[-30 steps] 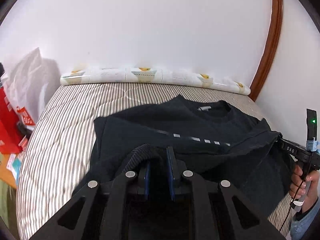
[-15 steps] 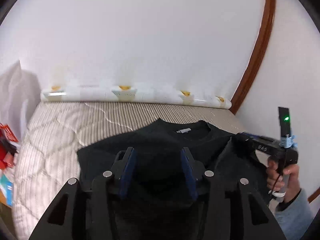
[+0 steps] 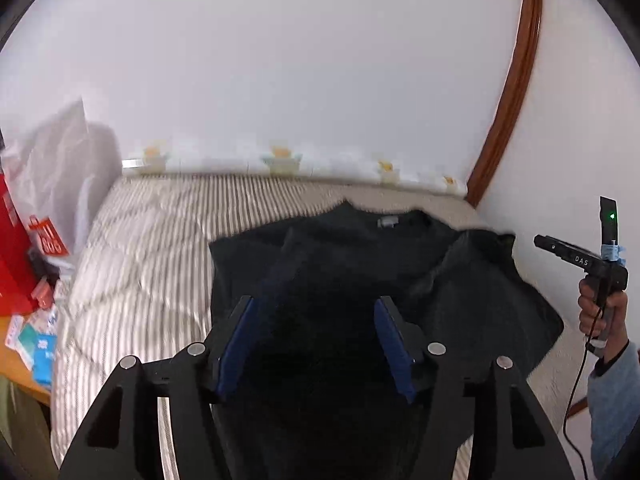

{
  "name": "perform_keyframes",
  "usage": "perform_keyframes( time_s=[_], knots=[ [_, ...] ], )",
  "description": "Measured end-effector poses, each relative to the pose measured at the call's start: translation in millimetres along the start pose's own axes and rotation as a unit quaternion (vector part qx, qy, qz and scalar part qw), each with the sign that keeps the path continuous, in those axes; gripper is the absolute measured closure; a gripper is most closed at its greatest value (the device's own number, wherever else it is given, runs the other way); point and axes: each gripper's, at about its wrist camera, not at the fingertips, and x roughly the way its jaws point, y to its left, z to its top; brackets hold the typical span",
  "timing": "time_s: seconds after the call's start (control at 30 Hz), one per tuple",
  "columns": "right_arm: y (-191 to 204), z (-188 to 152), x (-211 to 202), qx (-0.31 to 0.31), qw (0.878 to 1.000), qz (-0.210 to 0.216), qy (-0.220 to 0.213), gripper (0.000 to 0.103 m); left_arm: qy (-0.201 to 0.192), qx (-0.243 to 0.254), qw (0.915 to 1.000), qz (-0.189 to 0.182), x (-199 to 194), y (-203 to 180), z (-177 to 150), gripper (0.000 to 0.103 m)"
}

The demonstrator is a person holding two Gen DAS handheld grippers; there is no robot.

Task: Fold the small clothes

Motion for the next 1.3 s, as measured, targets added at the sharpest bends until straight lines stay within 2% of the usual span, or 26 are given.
perform_keyframes(
  time_s=[0.13,0.23,0.33,0.4,0.43,0.53,0.63,0.7,0.77,0.8,0.87,0.9,0.93,0.97,1.0,1.07,1.17,1.23,1.3],
  knots=[
    [-1.0,-22.6,19.7,-0.01,0.999,-0.011,0.037,0.042,0.036,0.024,0.9988,0.022,25.5,-5.2,-11.0,0.041],
    [0.5,-29.8,35.4,-0.014,0.999,-0.022,0.045,0.042,0.052,0.073,0.9934,0.071,48.1,-19.2,-13.0,0.04],
    [4.8,-28.0,54.5,-0.024,0.997,-0.029,0.06,0.042,0.048,0.116,0.9825,0.138,70.3,-28.2,-4.8,0.039],
    [7.8,-20.9,65.7,-0.038,0.996,-0.055,0.051,0.042,0.051,0.105,0.9785,0.171,83.9,-20.4,5.5,0.037],
    [7.0,-17.0,71.5,-0.042,0.995,-0.072,0.047,0.042,0.059,0.082,0.9776,0.184,92.7,-9.9,13.6,0.037],
    [-2.4,-3.6,95.5,-0.026,0.995,-0.075,0.06,0.042,0.063,0.012,0.9837,0.168,102.9,19.6,31.2,0.037],
    [-5.4,5.6,108.4,-0.015,0.996,-0.059,0.062,0.042,0.062,-0.015,0.9881,0.14,104.0,36.1,37.7,0.039],
    [-3.2,9.0,116.7,-0.02,0.996,-0.057,0.062,0.042,0.06,-0.031,0.9885,0.135,104.3,42.4,39.0,0.039],
    [-3.6,12.4,128.7,-0.02,0.996,-0.057,0.071,0.043,0.059,-0.03,0.9898,0.126,104.9,44.8,37.8,0.047],
    [-4.5,12.9,132.7,-0.015,0.996,-0.05,0.074,0.045,0.059,-0.029,0.9905,0.121,104.1,45.3,36.9,0.055],
    [-7.5,14.2,141.2,-0.003,0.996,-0.036,0.085,0.063,0.054,-0.027,0.9909,0.121,102.4,42.9,36.3,0.066],
    [-9.3,14.4,145.4,0.003,0.995,-0.039,0.089,0.065,0.05,-0.024,0.9913,0.119,102.2,39.9,37.5,0.078],
    [-10.3,14.2,147.0,0.003,0.995,-0.042,0.09,0.073,0.047,-0.018,0.9916,0.119,100.4,37.0,37.6,0.085],
    [-11.3,13.9,148.9,0.001,0.995,-0.046,0.092,0.082,0.044,-0.011,0.9909,0.126,99.8,32.3,38.8,0.087],
    [-11.9,14.0,148.1,-0.004,0.995,-0.042,0.093,0.083,0.038,-0.003,0.9897,0.138,97.2,27.6,40.2,0.091],
    [-14.8,15.6,135.9,-0.005,0.997,-0.027,0.07,0.089,0.021,0.005,0.99,0.14,89.4,19.5,44.7,0.092],
    [-28.4,21.0,106.3,0.021,1.0,-0.011,0.005,0.09,-0.013,0.004,0.9915,0.129,76.9,13.0,57.1,0.093],
    [-36.0,27.1,92.2,0.035,0.999,-0.016,-0.027,0.09,-0.019,0.0,0.9929,0.118,77.8,11.0,68.2,0.093],
    [-36.0,32.2,95.9,0.028,0.999,-0.029,-0.024,0.09,-0.01,0.01,0.9919,0.126,88.5,7.3,77.7,0.093]
  ],
)
